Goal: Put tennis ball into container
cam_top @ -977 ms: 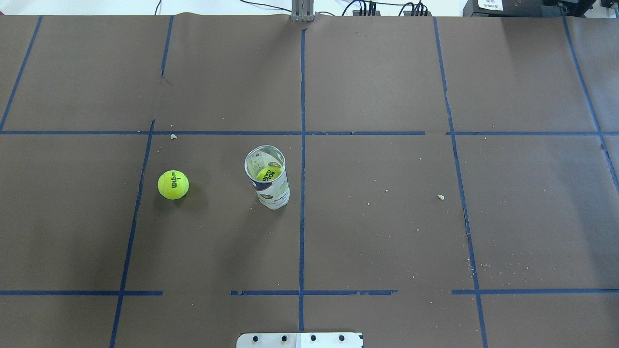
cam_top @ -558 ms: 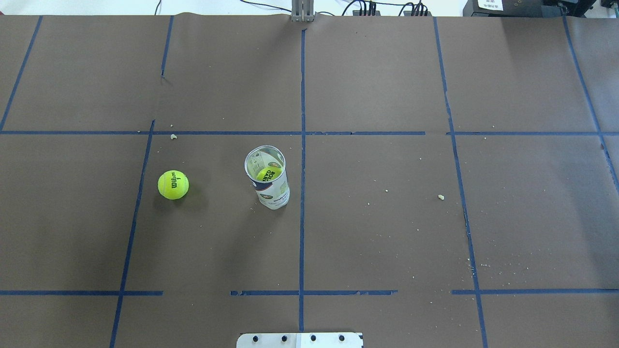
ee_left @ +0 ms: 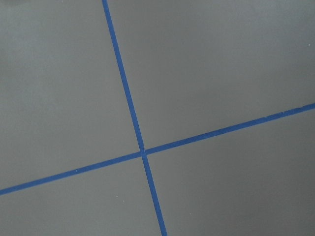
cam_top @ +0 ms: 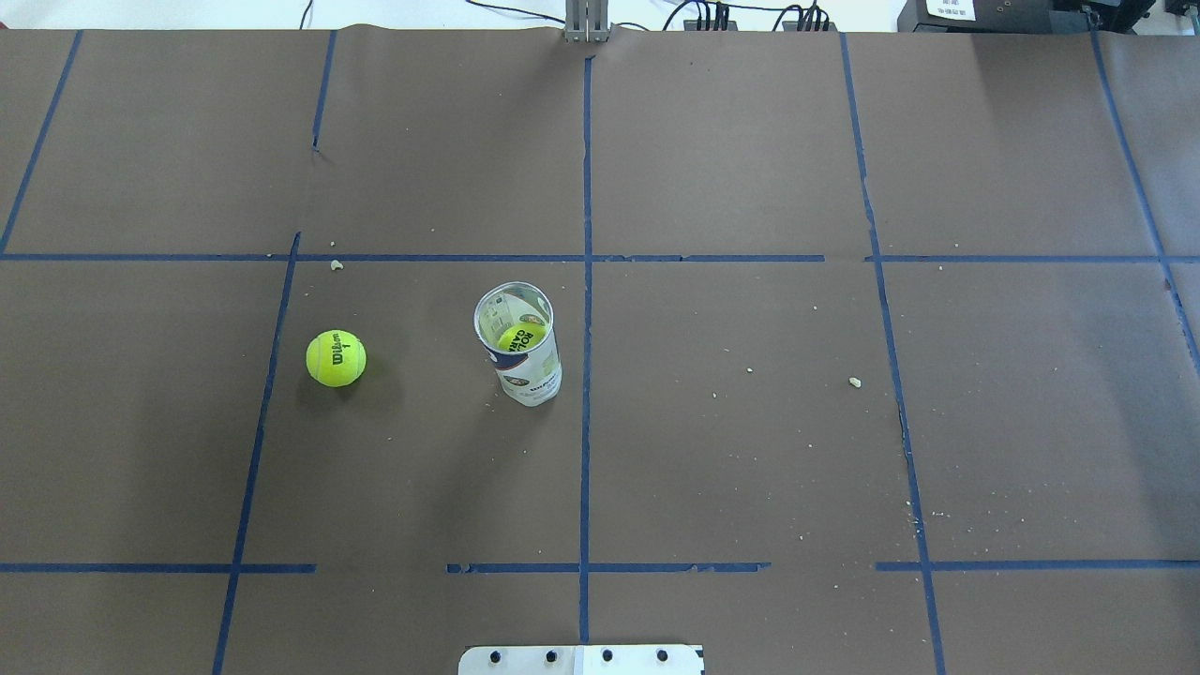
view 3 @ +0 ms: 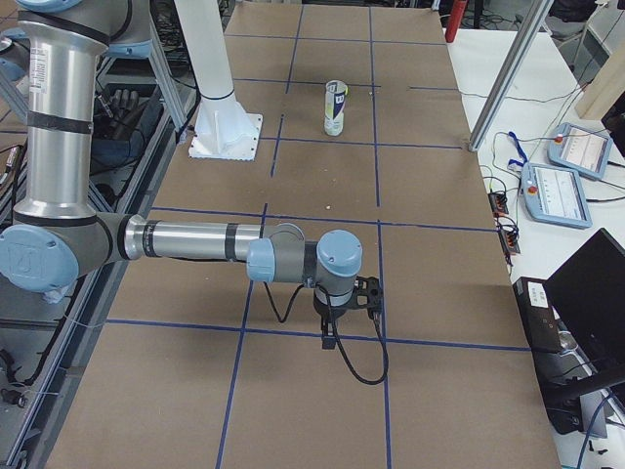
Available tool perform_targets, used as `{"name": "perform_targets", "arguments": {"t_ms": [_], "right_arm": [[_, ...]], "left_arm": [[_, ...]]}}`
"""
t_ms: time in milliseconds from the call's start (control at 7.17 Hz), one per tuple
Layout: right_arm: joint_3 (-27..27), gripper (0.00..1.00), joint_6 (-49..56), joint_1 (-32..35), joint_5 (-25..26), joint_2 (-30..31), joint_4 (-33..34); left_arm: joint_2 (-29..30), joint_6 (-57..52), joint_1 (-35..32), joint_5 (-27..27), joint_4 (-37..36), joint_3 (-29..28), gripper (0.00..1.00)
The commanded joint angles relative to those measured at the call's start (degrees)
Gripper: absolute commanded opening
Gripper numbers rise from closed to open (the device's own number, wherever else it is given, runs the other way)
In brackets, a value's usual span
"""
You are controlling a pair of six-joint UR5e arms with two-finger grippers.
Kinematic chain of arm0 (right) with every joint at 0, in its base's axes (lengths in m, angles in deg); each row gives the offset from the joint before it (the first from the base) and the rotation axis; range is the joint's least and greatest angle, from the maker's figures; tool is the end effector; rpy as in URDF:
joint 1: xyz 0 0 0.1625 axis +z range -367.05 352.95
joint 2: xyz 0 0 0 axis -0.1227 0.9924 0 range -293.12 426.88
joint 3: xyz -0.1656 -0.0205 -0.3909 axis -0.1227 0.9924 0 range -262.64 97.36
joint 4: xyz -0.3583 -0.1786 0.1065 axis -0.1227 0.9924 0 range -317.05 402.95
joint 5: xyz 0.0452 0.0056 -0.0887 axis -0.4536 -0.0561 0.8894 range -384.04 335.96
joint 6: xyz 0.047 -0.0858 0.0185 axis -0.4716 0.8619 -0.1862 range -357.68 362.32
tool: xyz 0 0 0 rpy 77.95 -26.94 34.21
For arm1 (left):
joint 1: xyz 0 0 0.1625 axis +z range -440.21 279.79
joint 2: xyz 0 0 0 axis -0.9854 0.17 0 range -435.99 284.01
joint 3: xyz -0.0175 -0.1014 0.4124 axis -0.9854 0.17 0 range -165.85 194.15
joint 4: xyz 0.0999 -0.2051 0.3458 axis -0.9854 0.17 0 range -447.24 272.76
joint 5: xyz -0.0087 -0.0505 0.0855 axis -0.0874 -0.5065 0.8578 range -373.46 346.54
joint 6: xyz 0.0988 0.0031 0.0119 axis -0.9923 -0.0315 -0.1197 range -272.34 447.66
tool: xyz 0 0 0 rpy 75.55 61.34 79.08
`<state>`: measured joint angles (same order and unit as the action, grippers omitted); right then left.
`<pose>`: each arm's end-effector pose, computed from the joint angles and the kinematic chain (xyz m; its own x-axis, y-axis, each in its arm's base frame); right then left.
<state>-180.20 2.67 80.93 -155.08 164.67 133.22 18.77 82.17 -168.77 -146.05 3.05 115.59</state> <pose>0.0526 -0.4359 0.6611 0.7537 -0.0272 0.6567 0.0399 0.9992 -0.0045 -0.0526 -0.5298 0.5187 0.7255 0.3012 -0.6188 -0.0940 0.9341 0.3445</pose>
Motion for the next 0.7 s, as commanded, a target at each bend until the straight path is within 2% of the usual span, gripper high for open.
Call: {"name": "perform_targets", "arguments": {"t_ms": [0,279,558], "right_arm": [[0.0,1.00,0.0,0.0,0.0,0.0,0.0],[0.0,1.00,0.0,0.0,0.0,0.0,0.0],[0.0,1.00,0.0,0.0,0.0,0.0,0.0]], "left_arm": [[0.7,0.8,3.0,0.0,1.7,1.0,1.00],[1.2,16.1,10.2,0.5,2.1,5.1,1.00],[6.9,31.7,19.1,0.7,2.1,6.1,1.00]]}}
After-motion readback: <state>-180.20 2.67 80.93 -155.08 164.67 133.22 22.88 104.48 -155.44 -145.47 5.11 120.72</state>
